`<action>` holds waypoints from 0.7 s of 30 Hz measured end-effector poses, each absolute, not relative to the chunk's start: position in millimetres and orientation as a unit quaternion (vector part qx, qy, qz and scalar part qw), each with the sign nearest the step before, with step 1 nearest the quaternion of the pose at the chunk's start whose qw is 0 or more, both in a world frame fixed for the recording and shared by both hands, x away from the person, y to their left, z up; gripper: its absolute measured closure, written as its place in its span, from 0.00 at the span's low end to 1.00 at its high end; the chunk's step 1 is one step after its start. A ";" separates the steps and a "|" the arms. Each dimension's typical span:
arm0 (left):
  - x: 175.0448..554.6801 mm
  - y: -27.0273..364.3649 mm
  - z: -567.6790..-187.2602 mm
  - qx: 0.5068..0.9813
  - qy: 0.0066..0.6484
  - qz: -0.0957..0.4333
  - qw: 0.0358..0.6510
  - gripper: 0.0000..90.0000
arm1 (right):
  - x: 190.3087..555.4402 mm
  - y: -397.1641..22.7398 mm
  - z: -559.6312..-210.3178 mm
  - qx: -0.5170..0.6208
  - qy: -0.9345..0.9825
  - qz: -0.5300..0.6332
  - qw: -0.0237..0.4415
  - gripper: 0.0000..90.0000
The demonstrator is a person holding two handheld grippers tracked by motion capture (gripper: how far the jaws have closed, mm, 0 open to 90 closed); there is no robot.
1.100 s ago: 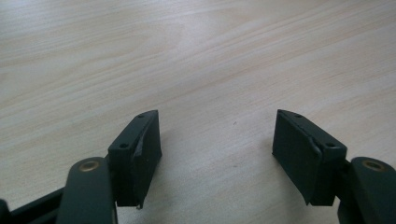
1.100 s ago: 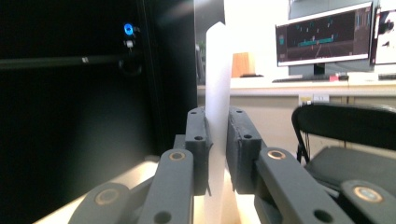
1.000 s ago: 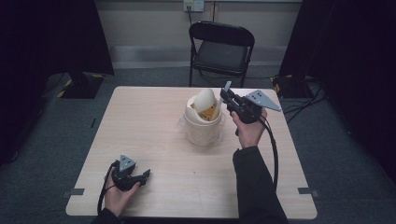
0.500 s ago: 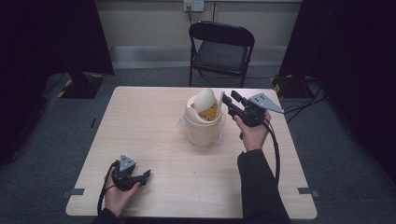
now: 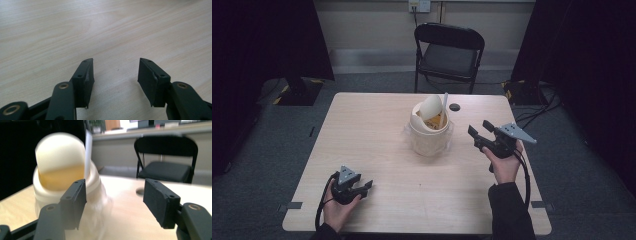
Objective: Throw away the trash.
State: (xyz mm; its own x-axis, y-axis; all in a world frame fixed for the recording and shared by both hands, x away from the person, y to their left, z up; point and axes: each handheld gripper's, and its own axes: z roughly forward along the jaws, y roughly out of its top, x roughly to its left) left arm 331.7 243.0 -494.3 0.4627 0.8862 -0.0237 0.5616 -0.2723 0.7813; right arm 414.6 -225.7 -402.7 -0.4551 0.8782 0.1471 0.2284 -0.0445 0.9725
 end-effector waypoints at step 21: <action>335.3 264.2 -495.9 0.761 0.486 0.224 0.367 0.42 | 387.9 -273.6 -479.2 0.506 0.714 0.421 0.241 0.33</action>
State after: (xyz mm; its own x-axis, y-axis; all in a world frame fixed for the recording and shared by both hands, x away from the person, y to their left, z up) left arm 335.3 264.2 -495.9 0.4276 0.9038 -0.0163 0.5754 -0.2583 0.7761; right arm 387.9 -273.6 -479.2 -0.3730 0.9242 0.0816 0.5194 0.1351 0.8438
